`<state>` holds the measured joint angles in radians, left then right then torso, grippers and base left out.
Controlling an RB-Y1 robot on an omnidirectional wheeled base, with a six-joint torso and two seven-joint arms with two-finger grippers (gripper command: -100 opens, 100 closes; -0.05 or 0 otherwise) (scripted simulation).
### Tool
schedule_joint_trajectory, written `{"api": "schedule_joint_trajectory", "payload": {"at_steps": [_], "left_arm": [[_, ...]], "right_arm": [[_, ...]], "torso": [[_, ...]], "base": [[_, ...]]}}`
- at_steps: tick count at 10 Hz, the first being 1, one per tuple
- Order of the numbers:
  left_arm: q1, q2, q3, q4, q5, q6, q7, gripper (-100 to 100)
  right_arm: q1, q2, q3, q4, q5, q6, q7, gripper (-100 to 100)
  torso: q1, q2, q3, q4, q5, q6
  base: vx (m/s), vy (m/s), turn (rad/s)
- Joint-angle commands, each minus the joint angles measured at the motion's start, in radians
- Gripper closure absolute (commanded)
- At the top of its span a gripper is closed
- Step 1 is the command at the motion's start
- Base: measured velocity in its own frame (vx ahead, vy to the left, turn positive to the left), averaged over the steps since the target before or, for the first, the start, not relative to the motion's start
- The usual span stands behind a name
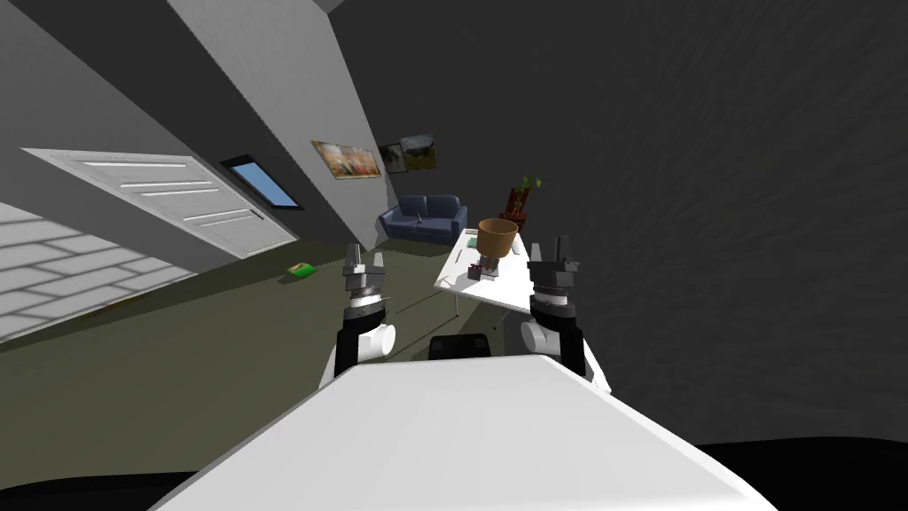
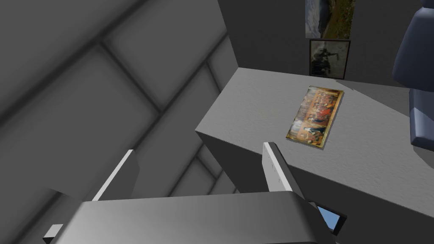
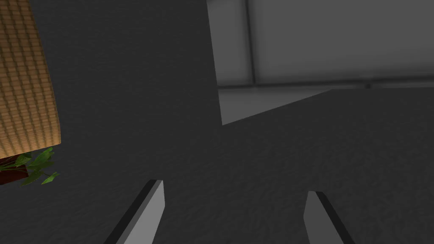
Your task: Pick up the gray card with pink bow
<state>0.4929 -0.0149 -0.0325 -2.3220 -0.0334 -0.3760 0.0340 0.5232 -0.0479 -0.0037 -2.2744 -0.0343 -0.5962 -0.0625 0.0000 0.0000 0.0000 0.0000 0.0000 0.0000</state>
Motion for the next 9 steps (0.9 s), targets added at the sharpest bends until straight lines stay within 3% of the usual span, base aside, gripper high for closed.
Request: {"api": "schedule_joint_trajectory", "payload": {"at_steps": [1, 5, 9], "left_arm": [[0.0, 0.0, 0.0, 0.0, 0.0, 0.0, 0.0, 0], [0.0, 0.0, 0.0, 0.0, 0.0, 0.0, 0.0, 0], [0.0, 0.0, 0.0, 0.0, 0.0, 0.0, 0.0, 0]], "right_arm": [[-0.008, -0.025, -0.008, 0.002, 0.016, 0.005, 0.007, -100], [-0.034, -0.08, -0.047, 0.014, 0.072, 0.02, 0.039, -100], [-0.06, -0.127, -0.101, 0.037, 0.133, 0.036, 0.083, -100]], "torso": [[0.0, 0.0, 0.0, 0.0, 0.0, 0.0], [0.018, -0.004, -0.002, -0.001, 0.004, 0.0], [0.016, -0.006, -0.004, -0.001, 0.004, -0.001]], "base": [[0.021, 0.088, -0.113], [0.042, 0.252, -0.161], [0.064, 0.26, -0.194]]}}
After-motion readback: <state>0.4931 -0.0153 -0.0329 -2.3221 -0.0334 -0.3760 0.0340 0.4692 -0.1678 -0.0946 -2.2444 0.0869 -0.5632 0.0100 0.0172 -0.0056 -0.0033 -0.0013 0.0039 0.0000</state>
